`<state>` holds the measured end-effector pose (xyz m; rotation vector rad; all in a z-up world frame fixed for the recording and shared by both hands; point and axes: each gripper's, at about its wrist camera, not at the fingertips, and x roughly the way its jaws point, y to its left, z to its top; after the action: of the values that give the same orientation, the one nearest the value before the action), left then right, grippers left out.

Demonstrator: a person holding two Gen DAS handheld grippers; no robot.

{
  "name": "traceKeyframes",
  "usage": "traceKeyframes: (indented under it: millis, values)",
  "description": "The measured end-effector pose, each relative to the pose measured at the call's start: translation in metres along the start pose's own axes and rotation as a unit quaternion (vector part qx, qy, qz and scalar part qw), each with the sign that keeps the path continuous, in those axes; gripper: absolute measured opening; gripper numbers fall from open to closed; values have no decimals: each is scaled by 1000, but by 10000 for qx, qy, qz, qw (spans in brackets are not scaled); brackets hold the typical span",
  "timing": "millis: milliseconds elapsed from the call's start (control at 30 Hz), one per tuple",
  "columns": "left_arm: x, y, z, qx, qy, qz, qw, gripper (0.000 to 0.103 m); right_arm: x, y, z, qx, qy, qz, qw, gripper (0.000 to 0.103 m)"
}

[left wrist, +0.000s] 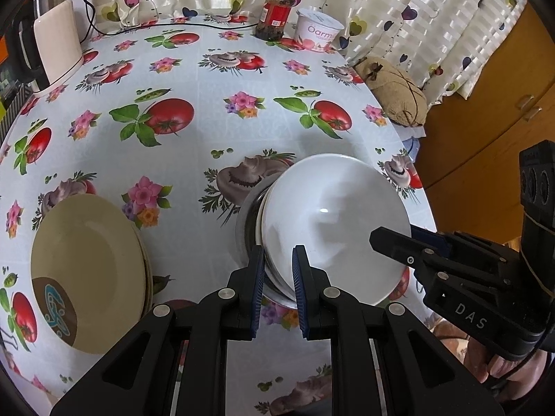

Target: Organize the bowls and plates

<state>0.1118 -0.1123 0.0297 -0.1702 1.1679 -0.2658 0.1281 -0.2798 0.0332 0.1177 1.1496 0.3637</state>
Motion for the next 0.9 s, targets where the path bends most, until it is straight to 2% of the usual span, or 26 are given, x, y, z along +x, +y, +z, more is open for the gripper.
traceKeyframes:
  millis: [267, 400, 533, 567, 600, 633, 900]
  values:
    - [-5, 3, 1, -51, -105, -41, 9999, 17, 0, 0, 2, -48, -20, -18, 10000, 26]
    - [-8, 5, 1, -92, -187, -53, 9998, 17, -4, 1, 3, -37, -118, -60, 9999, 33]
    - [-9, 7, 0, -135, -236, -113, 9996, 17, -9, -2, 3, -18, -281, -112, 9995, 33]
    - [-9, 7, 0, -129, -246, -136, 9995, 17, -9, -2, 2, -25, -291, -112, 9995, 31]
    - [-9, 6, 0, -111, -253, -166, 9995, 17, -10, -3, 2, -25, -281, -84, 9996, 21]
    - [-10, 5, 0, -96, -263, -187, 9994, 17, -10, -3, 2, -28, -275, -45, 9996, 16]
    - [-11, 2, 0, -61, -338, -265, 9991, 17, -9, -5, 2, -7, -266, -34, 9996, 15]
